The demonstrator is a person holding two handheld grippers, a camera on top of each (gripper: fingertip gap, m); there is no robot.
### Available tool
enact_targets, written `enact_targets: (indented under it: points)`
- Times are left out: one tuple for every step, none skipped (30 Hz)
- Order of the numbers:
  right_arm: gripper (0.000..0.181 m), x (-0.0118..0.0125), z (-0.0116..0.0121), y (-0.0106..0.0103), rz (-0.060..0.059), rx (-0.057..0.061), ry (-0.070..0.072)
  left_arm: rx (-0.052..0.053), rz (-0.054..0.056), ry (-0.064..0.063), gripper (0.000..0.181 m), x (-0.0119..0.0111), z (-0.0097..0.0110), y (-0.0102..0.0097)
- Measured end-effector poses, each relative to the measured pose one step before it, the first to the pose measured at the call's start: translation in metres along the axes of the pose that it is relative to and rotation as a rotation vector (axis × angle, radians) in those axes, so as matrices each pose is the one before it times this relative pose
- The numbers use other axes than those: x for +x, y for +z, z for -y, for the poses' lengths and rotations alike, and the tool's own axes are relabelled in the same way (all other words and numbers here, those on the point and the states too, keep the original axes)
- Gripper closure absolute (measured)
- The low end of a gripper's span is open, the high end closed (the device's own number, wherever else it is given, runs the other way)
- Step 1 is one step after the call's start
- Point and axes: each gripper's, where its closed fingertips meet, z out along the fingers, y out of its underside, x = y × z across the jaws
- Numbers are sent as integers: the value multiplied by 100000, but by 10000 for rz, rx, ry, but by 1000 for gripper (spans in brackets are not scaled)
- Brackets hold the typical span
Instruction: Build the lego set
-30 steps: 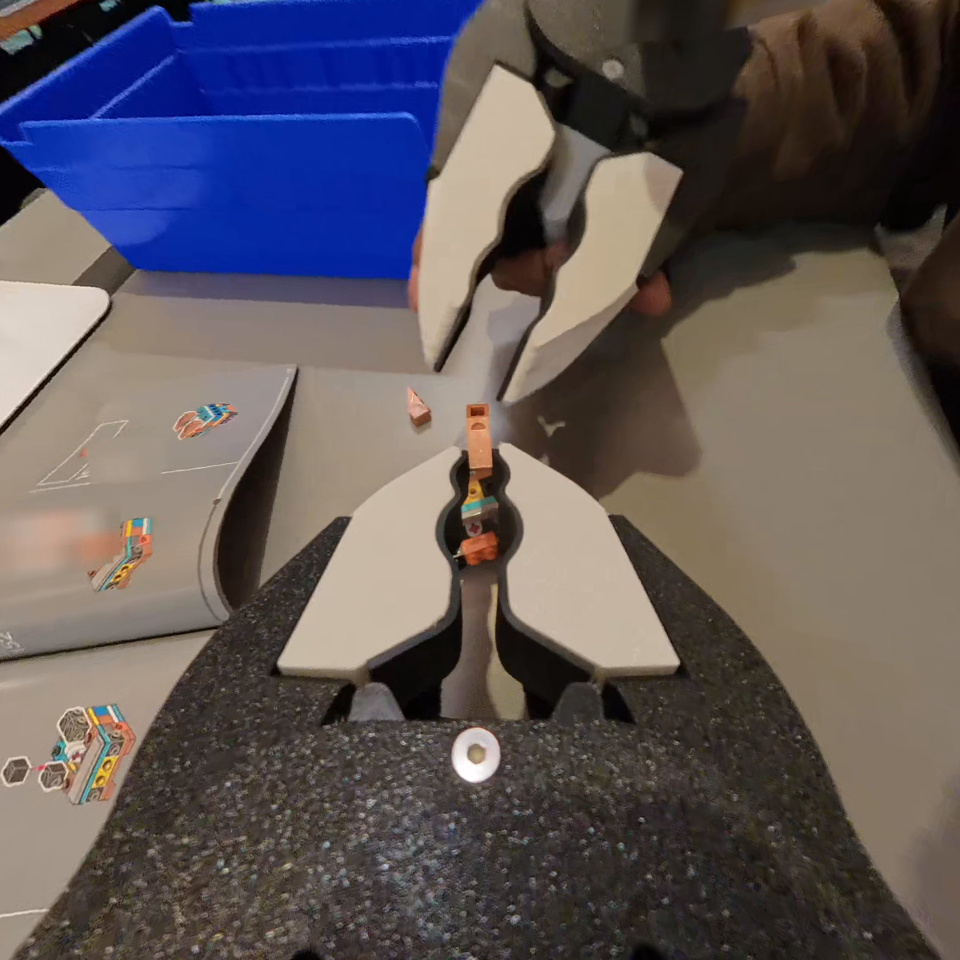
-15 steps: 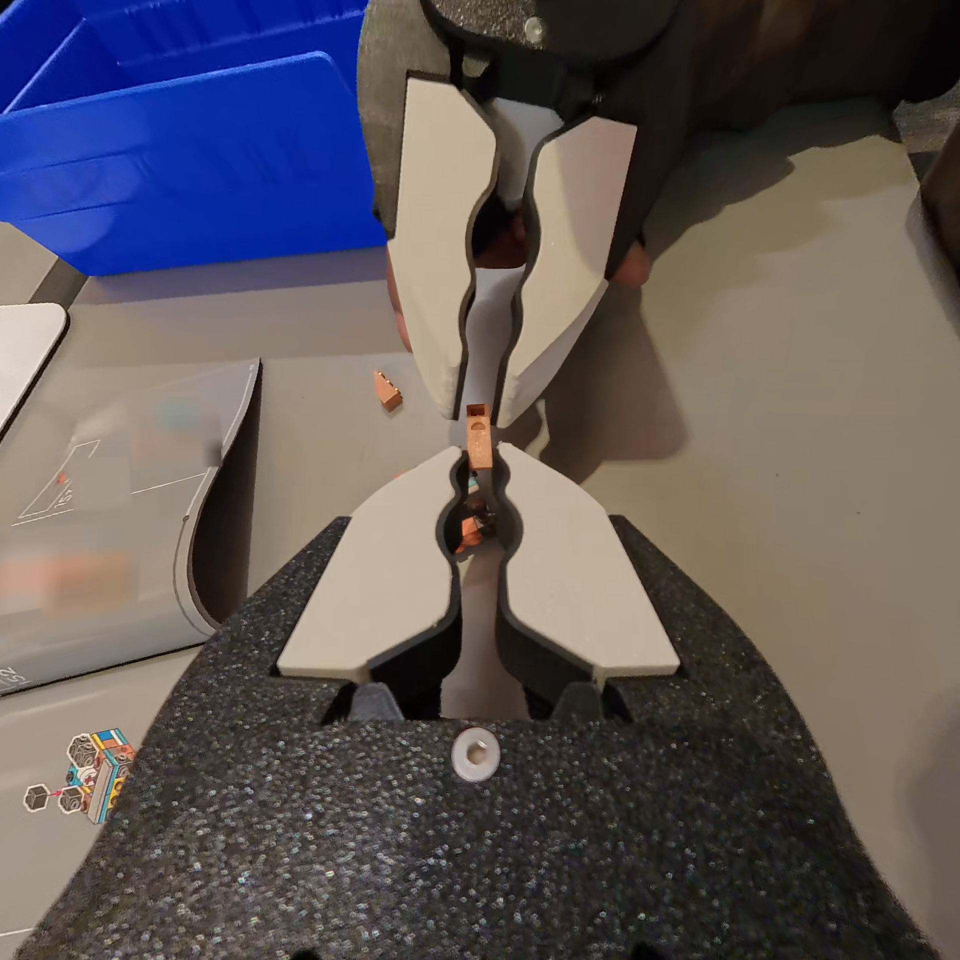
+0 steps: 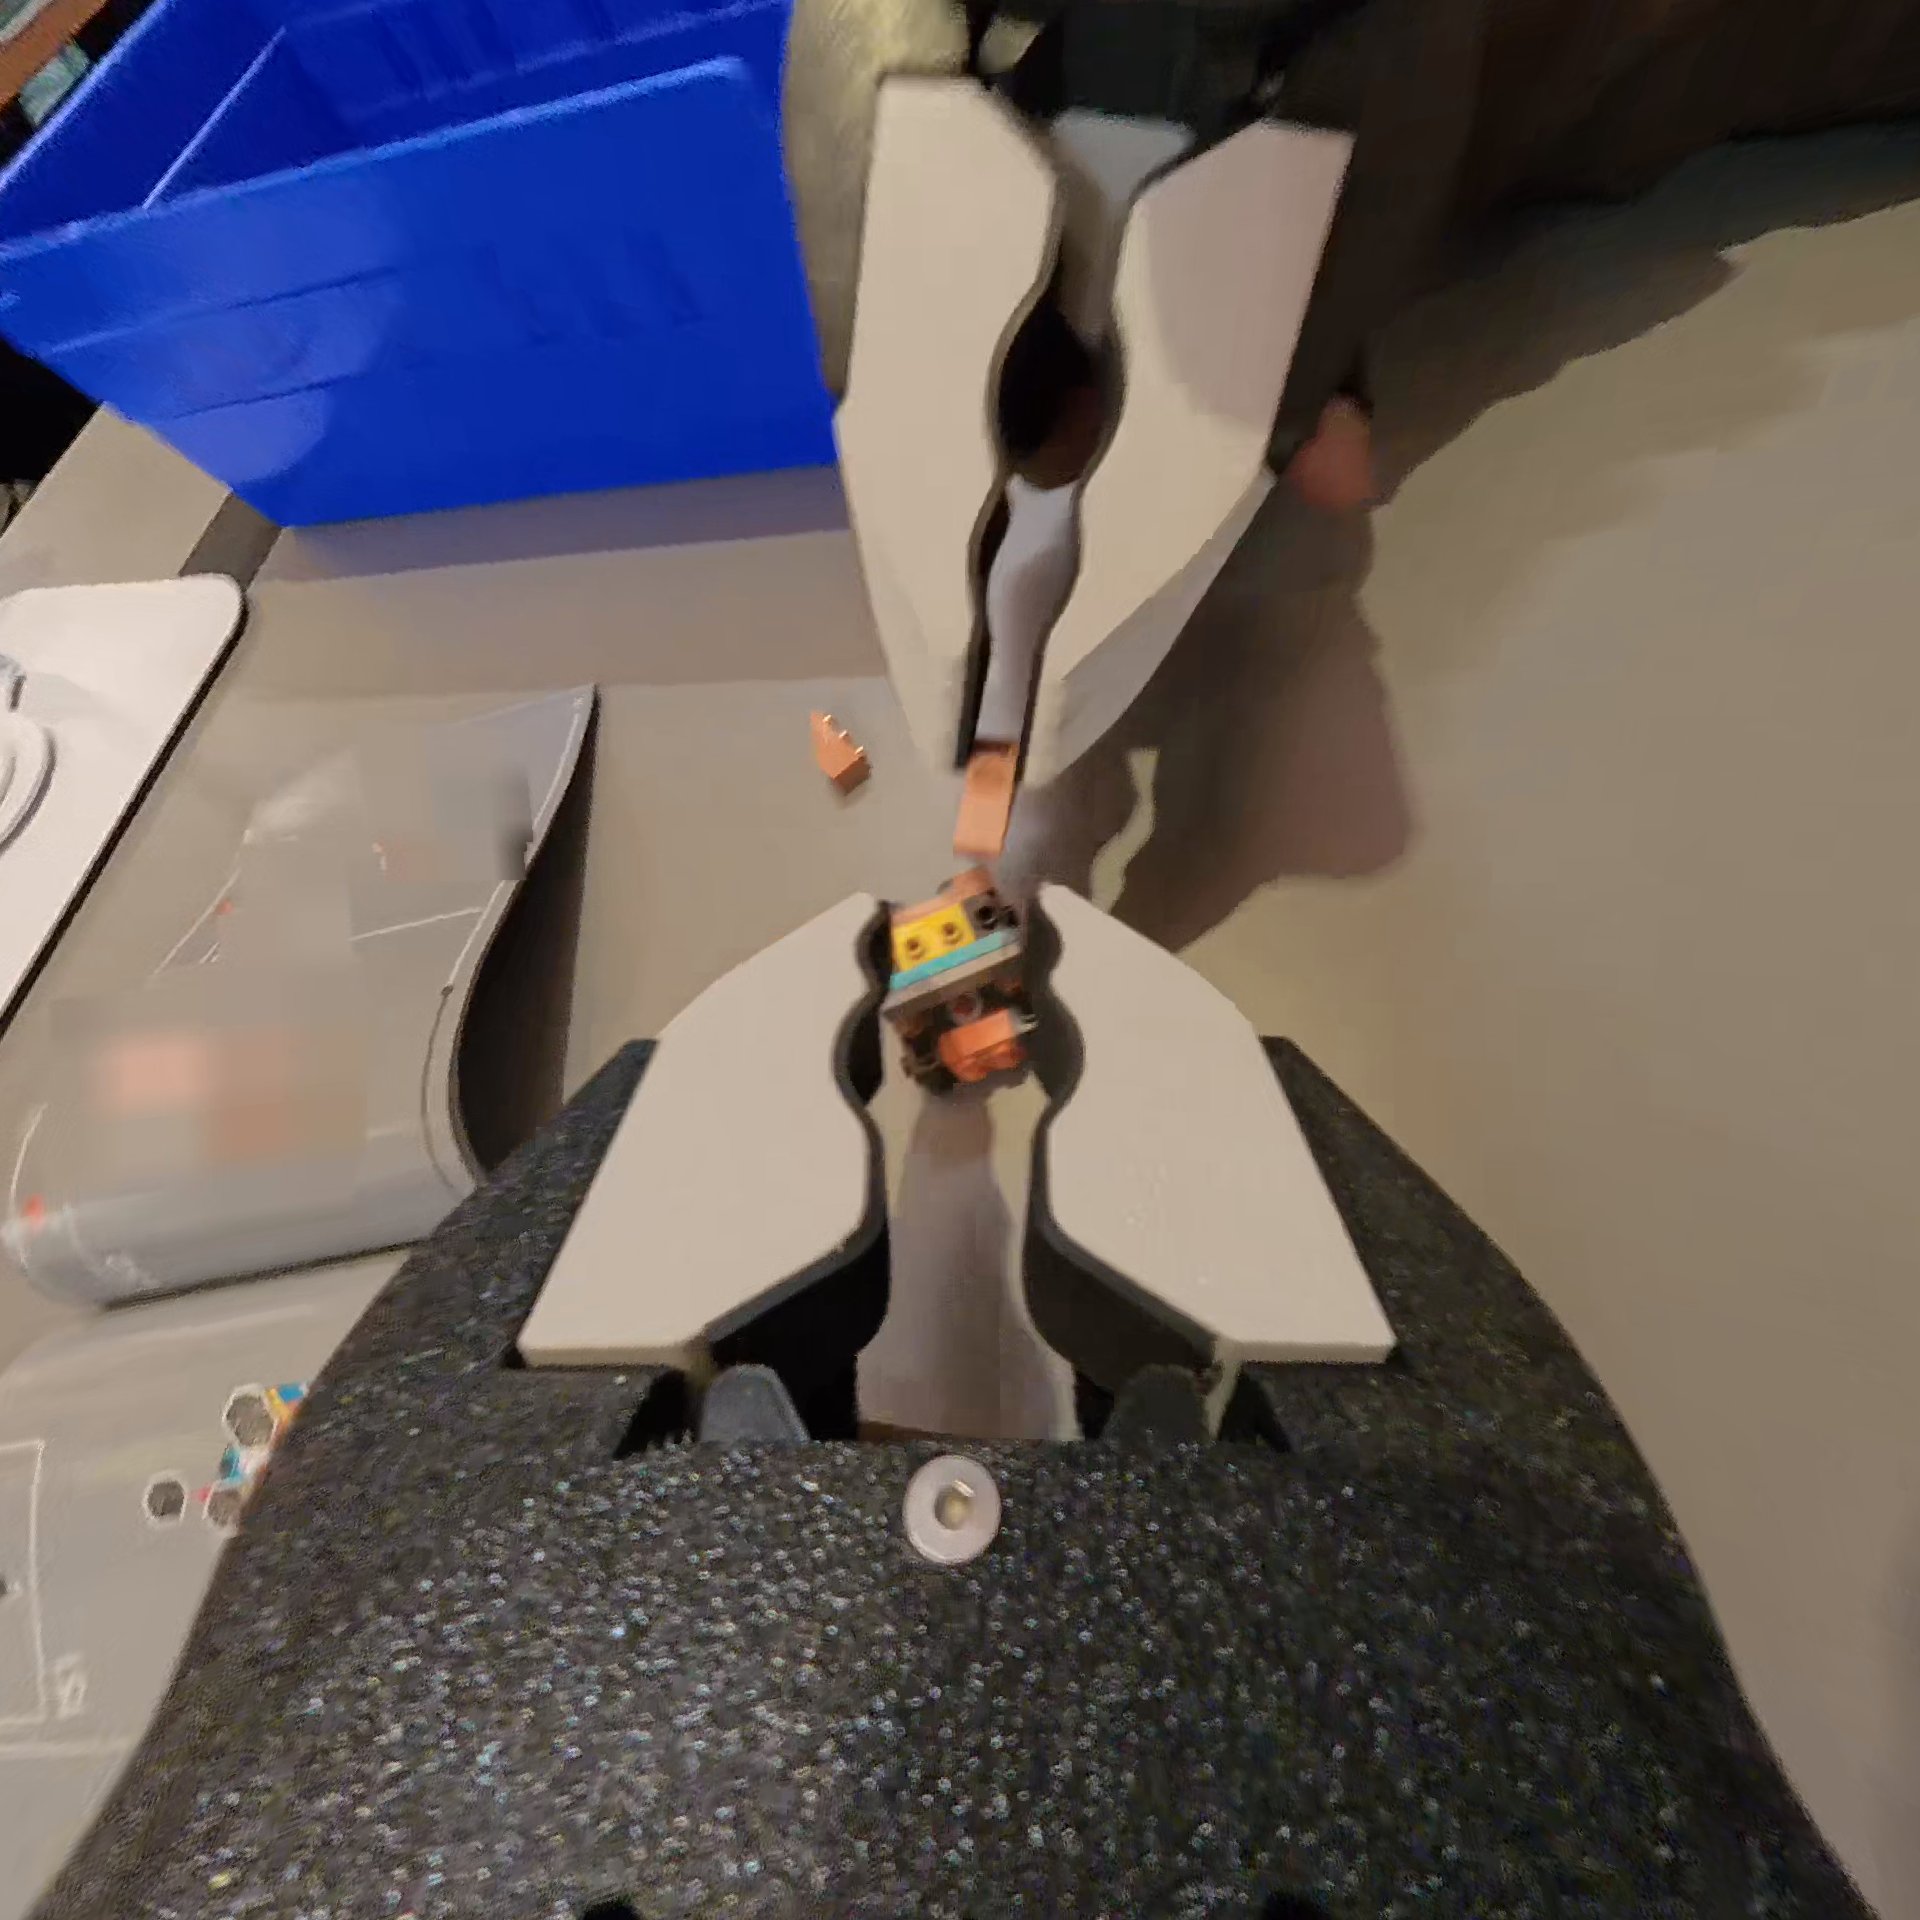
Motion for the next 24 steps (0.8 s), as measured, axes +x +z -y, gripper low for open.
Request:
enact_targets:
  points:
    - [174,387,14,-358,-167,123,231,-166,86,-375,147,-407,-419,53]
    - [174,371,-9,-342,-175,105,228,-213,-56,-473,138,-186,-491,150]
    - [174,287,-83,-283,-157,67,177,-222,-16,-441,134,-198,-434,243]
    - [174,254,-157,-221,-172,23,107,-196,44,-364,128,-186,-336,301]
    - [174,197,-256,-136,-176,-30,63,-175,18,-274,125,-53,-246,316]
    - [174,28,-324,-69,-71,-75,42,-143,-37,-208,124,91,-167,308]
    - [174,-82,-320,-4,-6,-60,56,-147,-21,-165,124,108,-146,291]
    - [174,-23,-319,37,-26,-71,65,-168,25,-106,124,59,-154,273]
    - [174,-2,-326,65,-30,-81,45,-160,10,-28,125,108,-144,237]
    - [174,-59,-282,84,32,-65,42,-143,-2,16,127,135,-130,217]
    - [174,-80,-214,75,65,-42,57,-105,-17,40,128,176,-90,198]
    - [174,-64,-114,57,62,6,66,-95,-28,39,129,178,-79,201]
    - [174,-81,-76,40,74,18,65,-148,11,9,130,96,-170,223]
    - [174,-30,-82,39,55,3,55,-163,99,14,133,-65,-219,235]
    - [174,-4,-85,25,31,4,40,-145,87,50,136,-77,-249,220]
    - [174,13,-47,0,25,24,44,-7,-47,61,137,81,-102,164]
    - [174,3,-17,-25,44,38,65,156,-119,-86,139,125,108,52]
    - [174,26,62,-40,40,61,83,115,-112,-107,140,43,70,39]
    - [174,35,162,-89,36,96,90,117,-115,-104,141,-1,69,18]
    - [174,31,279,-139,28,123,89,164,-57,-121,142,-118,154,-86]
    - [174,40,397,-195,16,152,81,361,-10,-200,143,-258,432,-218]
    - [174,59,478,-236,15,162,69,601,-128,-232,144,-133,756,-346]
    - [174,63,561,-268,14,154,57,743,-264,-271,144,43,948,-394]
    - [174,114,660,-296,-9,165,50,824,-263,-314,144,38,1069,-394]
